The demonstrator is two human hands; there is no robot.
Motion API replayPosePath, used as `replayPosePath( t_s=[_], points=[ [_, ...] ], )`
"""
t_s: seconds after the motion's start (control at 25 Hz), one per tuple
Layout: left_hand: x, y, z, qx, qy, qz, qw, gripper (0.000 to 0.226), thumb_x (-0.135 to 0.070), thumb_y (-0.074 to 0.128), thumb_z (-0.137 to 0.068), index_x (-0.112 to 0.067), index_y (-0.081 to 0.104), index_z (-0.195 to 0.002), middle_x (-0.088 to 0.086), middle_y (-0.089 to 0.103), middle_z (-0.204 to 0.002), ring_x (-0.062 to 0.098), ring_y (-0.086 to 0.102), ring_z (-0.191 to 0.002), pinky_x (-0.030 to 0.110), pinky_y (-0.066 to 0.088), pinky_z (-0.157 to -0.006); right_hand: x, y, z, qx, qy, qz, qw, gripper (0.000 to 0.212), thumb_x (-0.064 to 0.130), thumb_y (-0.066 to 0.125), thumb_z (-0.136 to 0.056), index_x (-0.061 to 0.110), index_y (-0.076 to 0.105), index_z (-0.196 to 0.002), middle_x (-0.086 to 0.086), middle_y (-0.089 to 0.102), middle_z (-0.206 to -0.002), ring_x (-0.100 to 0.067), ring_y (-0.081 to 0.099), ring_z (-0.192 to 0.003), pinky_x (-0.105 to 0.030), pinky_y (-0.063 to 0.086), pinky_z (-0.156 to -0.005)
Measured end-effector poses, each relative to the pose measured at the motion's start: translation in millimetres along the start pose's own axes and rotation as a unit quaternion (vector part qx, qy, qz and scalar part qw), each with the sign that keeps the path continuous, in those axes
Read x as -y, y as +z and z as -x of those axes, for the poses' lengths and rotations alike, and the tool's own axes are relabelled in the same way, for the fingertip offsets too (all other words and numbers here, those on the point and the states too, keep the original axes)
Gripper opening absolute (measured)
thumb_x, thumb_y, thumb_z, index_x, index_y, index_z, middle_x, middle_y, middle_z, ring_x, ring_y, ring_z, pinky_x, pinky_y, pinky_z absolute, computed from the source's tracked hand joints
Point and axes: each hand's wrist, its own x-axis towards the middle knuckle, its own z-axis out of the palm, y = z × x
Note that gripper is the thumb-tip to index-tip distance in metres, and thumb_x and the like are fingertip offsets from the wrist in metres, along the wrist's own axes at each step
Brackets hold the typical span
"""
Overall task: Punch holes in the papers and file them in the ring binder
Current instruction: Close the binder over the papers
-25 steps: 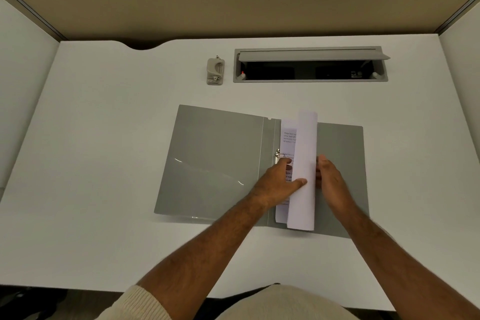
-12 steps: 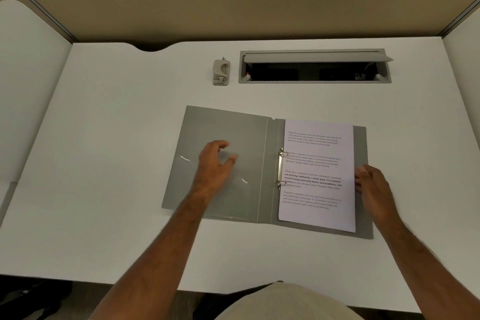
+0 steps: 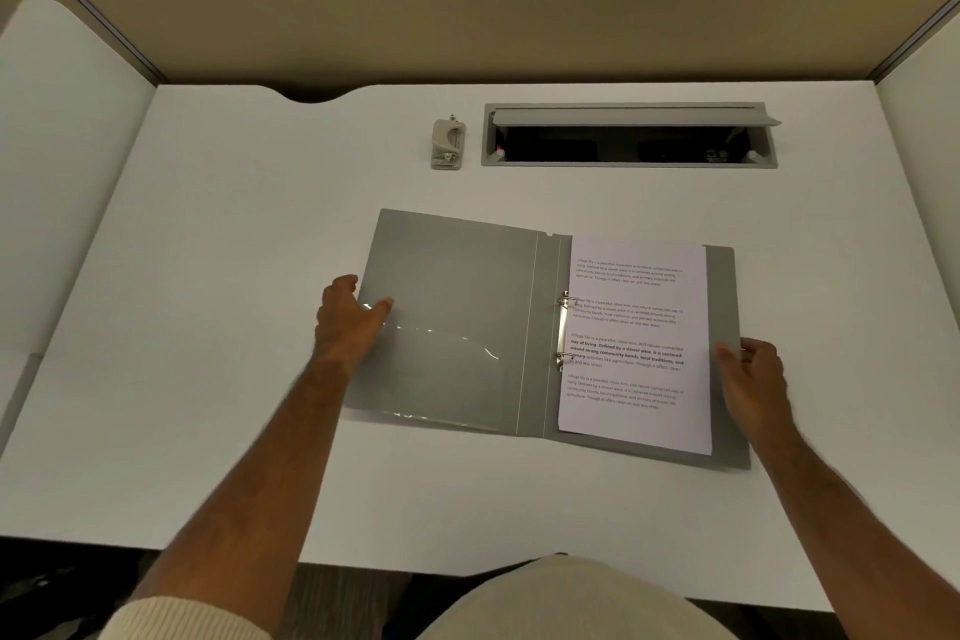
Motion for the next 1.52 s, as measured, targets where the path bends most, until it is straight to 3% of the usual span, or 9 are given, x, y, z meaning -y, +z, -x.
replayPosePath(
  t_s=[0.12, 0.32, 0.48, 0.64, 0.8, 1.0, 1.16, 1.36, 1.52],
  points=[
    [1, -3, 1, 0.022, -0.009, 0.044, 0.999, 0.075, -0.034, 0.079, -0.087, -0.011, 0.042, -0.148, 0.012, 0.049, -0.146, 0.033, 0.056, -0.128, 0.045, 0.046, -0.109, 3, 3, 5, 0.018, 0.024, -0.045, 0.999, 0.048, 0.046, 0.058, -0.098, 0.015, 0.044, -0.133, -0.007, 0.062, -0.121, -0.030, 0.061, -0.105, -0.044, 0.051, -0.090],
    [0, -19, 9, 0.012, -0.002, 0.075, 0.997, 0.070, -0.029, 0.079, -0.086, -0.015, 0.045, -0.146, 0.009, 0.058, -0.140, 0.028, 0.059, -0.125, 0.040, 0.047, -0.107, 16, 5, 17, 0.018, 0.026, -0.091, 0.995, 0.050, 0.039, 0.058, -0.100, 0.012, 0.040, -0.139, -0.007, 0.059, -0.122, -0.027, 0.058, -0.102, -0.038, 0.049, -0.088],
    [-7, -44, 20, -0.003, 0.037, 0.067, 0.997, 0.058, -0.022, 0.078, -0.086, -0.018, 0.055, -0.139, 0.000, 0.062, -0.124, 0.018, 0.059, -0.107, 0.029, 0.046, -0.089, 26, 8, 22, 0.021, 0.016, -0.095, 0.995, 0.050, 0.040, 0.059, -0.099, 0.014, 0.042, -0.138, -0.010, 0.061, -0.127, -0.027, 0.060, -0.103, -0.038, 0.048, -0.086],
    [-12, -77, 30, -0.007, 0.080, 0.061, 0.995, 0.046, -0.022, 0.078, -0.087, -0.019, 0.063, -0.130, -0.001, 0.065, -0.112, 0.023, 0.067, -0.098, 0.034, 0.055, -0.080, 44, 16, 32, 0.035, 0.006, -0.104, 0.994, 0.048, 0.036, 0.057, -0.101, 0.012, 0.042, -0.139, -0.007, 0.059, -0.120, -0.025, 0.057, -0.100, -0.035, 0.042, -0.080],
    [-23, -106, 55, -0.010, 0.106, 0.083, 0.991, 0.039, -0.035, 0.074, -0.090, -0.026, 0.063, -0.126, -0.003, 0.071, -0.110, 0.018, 0.073, -0.087, 0.038, 0.061, -0.074, 58, 28, 42, 0.060, 0.001, -0.099, 0.993, 0.046, 0.040, 0.056, -0.100, 0.017, 0.042, -0.138, -0.003, 0.057, -0.117, -0.024, 0.057, -0.099, -0.038, 0.043, -0.081],
    [-41, -126, 91, 0.020, 0.132, 0.140, 0.981, 0.041, -0.053, 0.068, -0.091, -0.034, 0.063, -0.127, -0.007, 0.074, -0.115, 0.014, 0.075, -0.093, 0.044, 0.063, -0.084, 71, 48, 54, 0.095, -0.007, -0.093, 0.991, 0.044, 0.045, 0.055, -0.100, 0.021, 0.043, -0.135, -0.001, 0.057, -0.118, -0.024, 0.058, -0.101, -0.040, 0.044, -0.081],
    [-61, -130, 113, 0.050, 0.169, 0.130, 0.976, 0.053, -0.070, 0.047, -0.095, -0.036, 0.063, -0.133, -0.015, 0.071, -0.124, 0.007, 0.068, -0.112, 0.041, 0.053, -0.103, 83, 65, 63, 0.119, -0.013, -0.106, 0.987, 0.046, 0.047, 0.055, -0.100, 0.022, 0.043, -0.136, -0.001, 0.056, -0.121, -0.022, 0.058, -0.101, -0.040, 0.046, -0.081],
    [-86, -100, 137, 0.136, 0.212, 0.171, 0.952, 0.043, -0.059, 0.048, -0.100, -0.038, 0.061, -0.136, -0.019, 0.065, -0.134, -0.002, 0.060, -0.123, 0.035, 0.047, -0.111, 95, 78, 73, 0.145, -0.021, -0.148, 0.978, 0.044, 0.051, 0.051, -0.101, 0.021, 0.048, -0.133, 0.003, 0.061, -0.114, -0.016, 0.063, -0.097, -0.035, 0.050, -0.077],
    [-89, -61, 143, 0.208, 0.224, 0.127, 0.944, 0.053, -0.056, 0.054, -0.099, -0.034, 0.052, -0.147, -0.016, 0.056, -0.147, 0.000, 0.053, -0.130, 0.031, 0.041, -0.115, 97, 85, 70, 0.194, 0.003, -0.213, 0.958, 0.052, 0.068, 0.040, -0.096, 0.029, 0.067, -0.118, -0.001, 0.073, -0.114, -0.021, 0.069, -0.103, -0.045, 0.054, -0.092]
  ],
)
